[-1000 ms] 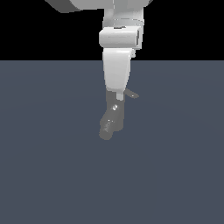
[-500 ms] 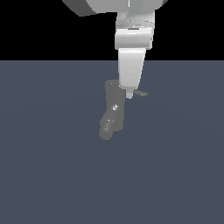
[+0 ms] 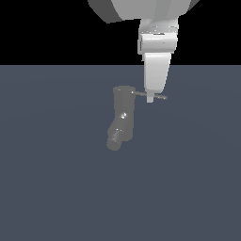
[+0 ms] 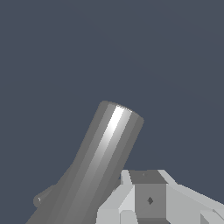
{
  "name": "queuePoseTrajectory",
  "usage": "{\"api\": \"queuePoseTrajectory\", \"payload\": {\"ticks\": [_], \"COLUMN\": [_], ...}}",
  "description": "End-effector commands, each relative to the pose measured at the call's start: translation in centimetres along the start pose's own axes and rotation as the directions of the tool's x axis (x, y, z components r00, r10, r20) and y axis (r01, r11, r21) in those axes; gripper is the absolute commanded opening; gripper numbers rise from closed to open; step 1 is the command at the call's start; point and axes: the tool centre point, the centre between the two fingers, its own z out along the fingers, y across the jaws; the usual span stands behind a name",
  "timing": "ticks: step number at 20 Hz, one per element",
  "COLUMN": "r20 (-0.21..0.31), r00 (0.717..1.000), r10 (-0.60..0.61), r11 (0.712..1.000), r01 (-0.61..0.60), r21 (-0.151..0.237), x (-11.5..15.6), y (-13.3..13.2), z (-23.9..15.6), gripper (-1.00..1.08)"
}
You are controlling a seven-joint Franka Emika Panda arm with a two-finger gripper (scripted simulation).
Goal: Turn on the faucet by rotating a designated handle.
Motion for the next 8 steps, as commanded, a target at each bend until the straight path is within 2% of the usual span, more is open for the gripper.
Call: {"api": "queuePoseTrajectory", "payload": {"ticks": [1,8], "r20": [-0.001,-0.001], "r00": [1.000,1.000], "r10": [0.022,0.028], "r11": [1.000,1.000], "r01": [-0.022,-0.028], "r21": [0.002,0.002], "x": [1.9,4.0], "y": [-0.9,-2.6], "z": [0.0,0.0], "gripper": [-1.00,-1.00]}}
